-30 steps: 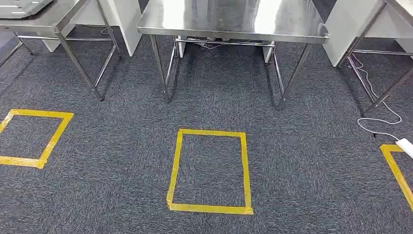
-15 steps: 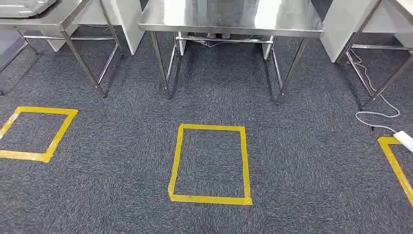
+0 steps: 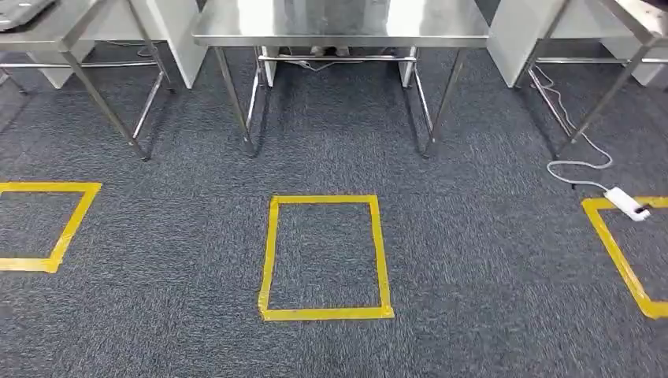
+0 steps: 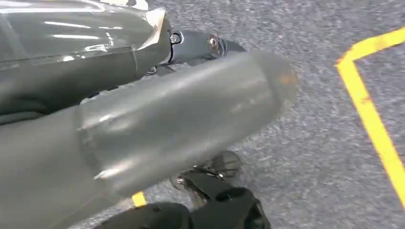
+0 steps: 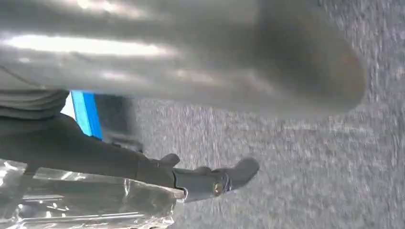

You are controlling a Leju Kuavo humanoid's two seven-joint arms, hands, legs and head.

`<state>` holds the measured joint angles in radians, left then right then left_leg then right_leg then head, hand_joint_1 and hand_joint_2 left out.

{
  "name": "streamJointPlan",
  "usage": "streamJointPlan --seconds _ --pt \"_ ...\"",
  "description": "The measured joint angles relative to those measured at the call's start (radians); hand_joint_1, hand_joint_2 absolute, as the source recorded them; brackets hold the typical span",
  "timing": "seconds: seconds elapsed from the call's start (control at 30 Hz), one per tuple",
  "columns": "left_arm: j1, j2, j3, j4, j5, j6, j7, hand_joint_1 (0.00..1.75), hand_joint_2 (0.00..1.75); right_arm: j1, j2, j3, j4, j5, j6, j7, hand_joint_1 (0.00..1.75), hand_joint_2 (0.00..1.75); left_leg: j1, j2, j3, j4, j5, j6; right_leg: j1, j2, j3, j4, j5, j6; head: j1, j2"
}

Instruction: Take the parts from the cabinet and place them on the table.

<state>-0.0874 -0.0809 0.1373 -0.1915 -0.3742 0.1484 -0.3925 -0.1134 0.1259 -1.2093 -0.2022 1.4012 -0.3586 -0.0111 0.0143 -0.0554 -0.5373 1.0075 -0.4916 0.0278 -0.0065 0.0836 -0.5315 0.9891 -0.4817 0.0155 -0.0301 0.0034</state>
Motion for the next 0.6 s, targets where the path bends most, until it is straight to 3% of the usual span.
streamJointPlan --seconds 0.03,0.07,0.1,0.17,0.2,0.23,0.27,0.3,0.33,0.37,0.4,0.43,0.53,0.57,0.6 --pt "0.0 -0.001 0.0 0.0 0.0 0.0 0.0 0.0 0.0 0.002 -0.002 0.0 0.0 -0.001 0.0 0.0 0.0 0.0 0.008 0.013 0.006 -0.018 0.011 0.008 0.011 0.002 -0.014 0.001 0.0 0.006 0.0 0.0" --pt "-0.001 -0.002 0.0 0.0 0.0 0.0 -0.001 0.0 0.0 0.004 -0.003 0.0 0.0 0.0 0.0 0.0 0.0 0.0 0.01 0.028 0.01 -0.03 0.018 0.009 0.005 -0.034 -0.018 0.023 -0.014 0.006 -0.001 0.0" --pt "0.0 -0.002 0.0 0.0 0.0 0.0 -0.002 0.0 0.0 0.003 -0.003 0.0 0.0 -0.001 0.002 0.0 0.0 0.0 0.01 0.037 0.008 -0.032 0.021 0.014 0.006 -0.057 -0.046 0.076 -0.044 0.003 0.005 0.0" --pt "0.002 -0.003 0.0 0.0 0.0 0.0 -0.002 0.0 0.0 0.001 -0.004 0.0 0.0 -0.001 0.004 0.0 0.0 0.0 0.01 0.066 0.003 -0.032 0.022 0.014 -0.001 -0.069 -0.128 0.24 -0.112 0.003 0.006 0.0" --pt "0.002 -0.003 0.0 0.0 0.0 -0.001 -0.002 0.0 0.0 0.002 -0.005 0.0 0.0 -0.001 0.004 0.0 0.0 0.0 0.01 0.079 0.001 -0.031 0.023 0.013 -0.005 -0.069 -0.157 0.304 -0.129 0.01 0.006 0.0" --pt "0.003 -0.003 0.0 0.0 0.0 -0.001 -0.002 0.0 0.0 0.004 -0.006 0.0 0.0 -0.001 0.006 0.0 0.0 0.0 0.011 0.091 0.0 -0.031 0.024 0.011 -0.009 -0.071 -0.165 0.325 -0.129 0.019 0.007 0.0" --pt "0.003 -0.005 0.0 0.0 0.0 -0.001 -0.002 0.0 0.0 0.006 -0.009 0.0 0.0 -0.001 0.007 0.0 0.0 0.0 0.013 0.104 0.0 -0.031 0.025 0.01 -0.016 -0.074 -0.144 0.29 -0.109 0.034 0.006 0.0" --pt "0.002 -0.006 0.0 0.0 0.0 -0.001 -0.002 0.0 0.0 0.007 -0.011 0.0 0.0 -0.001 0.008 0.0 0.0 0.0 0.016 0.115 0.0 -0.03 0.025 0.007 -0.021 -0.082 -0.099 0.209 -0.076 0.05 0.007 0.0" --pt "0.002 -0.008 0.0 0.0 0.0 -0.001 -0.002 0.0 0.0 0.007 -0.013 0.0 0.0 -0.001 0.012 0.0 0.0 0.0 0.019 0.125 0.001 -0.028 0.025 0.003 -0.027 -0.101 -0.04 0.101 -0.038 0.065 0.006 0.0" --pt "0.001 -0.008 0.0 0.0 0.0 -0.001 -0.002 0.0 0.0 0.005 -0.013 0.0 0.0 -0.001 0.013 -0.002 0.0 0.0 0.017 0.133 0.002 -0.023 0.023 -0.006 -0.032 -0.136 0.012 0.011 -0.013 0.073 0.008 0.0" --pt "0.001 -0.006 0.001 0.0 0.0 -0.001 -0.002 0.0 0.0 0.001 -0.009 0.0 0.0 -0.002 0.014 -0.003 0.0 0.0 0.01 0.14 0.0 -0.019 0.018 -0.017 -0.02 -0.153 0.01 -0.004 -0.014 0.063 0.013 0.0" --pt "0.001 -0.007 0.0 0.0 0.0 -0.001 -0.002 0.0 0.0 0.0 -0.012 0.0 0.0 -0.002 0.014 -0.004 0.0 0.0 0.008 0.145 0.002 -0.019 0.017 -0.024 -0.016 -0.135 0.014 -0.006 -0.008 0.046 0.008 0.0" --pt "-0.001 -0.009 0.001 -0.001 0.0 -0.001 -0.002 0.0 0.0 0.005 -0.015 -0.001 0.0 -0.003 0.014 -0.006 0.0 0.0 0.015 0.166 0.009 -0.023 0.022 -0.04 -0.014 -0.111 -0.004 -0.003 -0.003 0.02 0.006 0.0" --pt "-0.002 -0.008 0.001 -0.001 0.0 0.0 -0.002 0.0 0.0 0.006 -0.015 -0.001 0.0 -0.004 0.014 -0.006 0.0 0.0 0.023 0.134 0.001 -0.009 0.003 -0.048 -0.03 -0.101 0.005 -0.005 0.004 0.01 0.003 0.0" --pt "-0.002 -0.008 0.001 -0.001 0.0 0.0 -0.002 0.0 0.0 0.005 -0.014 -0.001 0.0 -0.004 0.015 -0.007 0.0 0.0 0.022 0.095 -0.015 0.031 -0.037 -0.047 -0.026 -0.095 0.001 -0.004 0.008 0.001 0.0 0.0"
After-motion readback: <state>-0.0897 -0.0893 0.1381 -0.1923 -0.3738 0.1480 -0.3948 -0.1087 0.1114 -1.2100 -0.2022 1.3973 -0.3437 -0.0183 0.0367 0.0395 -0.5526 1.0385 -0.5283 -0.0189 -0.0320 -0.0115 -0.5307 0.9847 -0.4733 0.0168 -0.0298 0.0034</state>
